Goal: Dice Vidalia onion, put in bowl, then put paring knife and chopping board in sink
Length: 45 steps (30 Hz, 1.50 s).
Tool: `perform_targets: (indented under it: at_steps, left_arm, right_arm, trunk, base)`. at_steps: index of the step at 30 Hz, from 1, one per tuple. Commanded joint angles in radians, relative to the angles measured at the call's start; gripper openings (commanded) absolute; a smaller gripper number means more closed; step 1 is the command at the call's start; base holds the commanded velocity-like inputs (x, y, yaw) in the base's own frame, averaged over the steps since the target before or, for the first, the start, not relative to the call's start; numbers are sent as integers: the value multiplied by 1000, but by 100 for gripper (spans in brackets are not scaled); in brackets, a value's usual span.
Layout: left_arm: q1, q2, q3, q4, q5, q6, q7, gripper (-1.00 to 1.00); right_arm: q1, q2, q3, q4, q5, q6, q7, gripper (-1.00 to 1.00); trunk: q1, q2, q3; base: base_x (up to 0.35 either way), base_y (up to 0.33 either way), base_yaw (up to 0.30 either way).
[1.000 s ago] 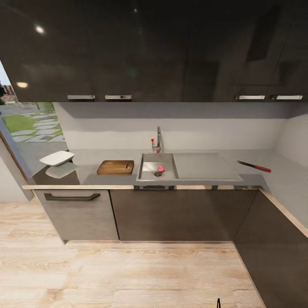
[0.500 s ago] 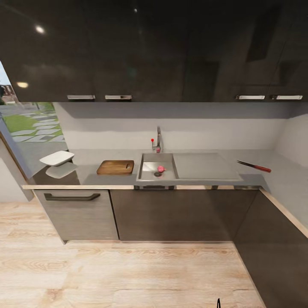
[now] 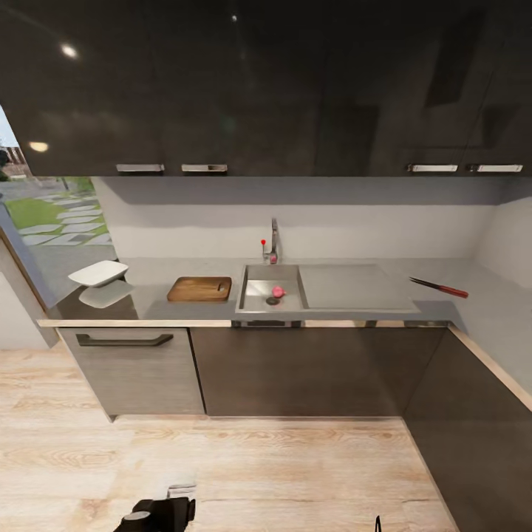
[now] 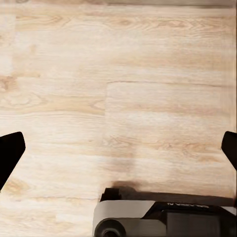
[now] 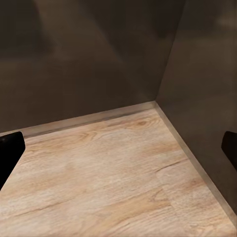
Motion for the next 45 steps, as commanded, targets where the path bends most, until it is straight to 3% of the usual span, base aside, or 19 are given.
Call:
perform_targets:
  at_steps: [1,4,8,12,14,15,22,23,24,25,29,31,35,41,43,44,45]
  left_arm:
    - [-8,-4,-9,-31,1,38,5,100]
    - [-67,-33,-42,-115,0,130,5,100]
    - [-144,-53,-74,-143,0,163,10,100]
    - [-276,-63,-89,-153,2,232,12,100]
    - [-413,-65,-92,-139,6,291,13,100]
    - [-565,-68,-93,-80,10,312,13,100]
    - [-876,-75,-94,123,22,325,13,100]
    - [-933,-75,-94,167,31,325,13,100]
    - [-1042,-76,-94,257,51,325,16,100]
    - [-1091,-76,-94,296,58,324,17,100]
    - [-1169,-76,-94,356,67,324,18,100]
    - [-1179,-75,-94,362,71,325,15,100]
    - [-1189,-72,-101,274,81,329,9,100]
    - [-1188,-68,-158,222,85,331,7,100]
    - [-1187,-67,-169,232,86,331,7,100]
    - [-1187,-67,-174,253,86,331,6,100]
    - [-1187,-67,-174,258,86,332,6,100]
  right_arm:
    - [-1,0,-6,0,2,-3,3,100]
    - [-1,0,-6,0,2,-2,3,100]
    - [-1,0,-6,0,2,-2,3,100]
    - [-1,-1,-6,0,2,-3,3,100]
    - [-1,-2,-6,0,2,-2,3,100]
    - [-1,-2,-6,0,2,-1,14,100]
    - [-1,-2,-6,-1,2,0,38,100]
    - [-1,-2,-6,-1,2,-1,39,100]
    - [-1,-3,-6,-1,2,0,40,100]
    - [-1,-3,-6,-1,2,0,40,100]
    - [-1,-2,-6,-1,2,18,41,100]
    - [-1,-1,-6,-1,2,34,41,100]
    - [-1,-1,-6,-2,0,109,43,100]
    - [-1,-2,-6,2,-1,217,45,100]
    - [2,-1,-6,4,-1,337,54,100]
    - [6,0,-6,5,-1,490,97,100]
    - [9,-1,-6,5,-1,526,113,100]
  trunk:
    - [1,-2,-2]
    - [1,-2,-2]
    - [1,-2,-2]
    - [1,-2,-2]
    - [1,-2,-2]
    - [1,-2,-2]
    - [1,-2,-2]
    - [1,-2,-2]
    - [1,-2,-2]
    - [1,-2,-2]
    - [1,-2,-2]
    - [1,-2,-2]
    - [1,-2,-2]
    - [1,-2,-2]
    - [1,-2,-2]
    - [1,-2,-2]
    - [1,-2,-2]
  base:
    - [0,0,0]
    - [0,0,0]
    - [0,0,0]
    - [0,0,0]
    - [0,0,0]
    - [0,0,0]
    - [0,0,0]
    - [0,0,0]
    - [0,0,0]
    - [0,0,0]
    - [0,0,0]
    - [0,0,0]
    - [0,0,0]
    - [0,0,0]
    - [0,0,0]
    - [0,0,0]
    - [0,0,0]
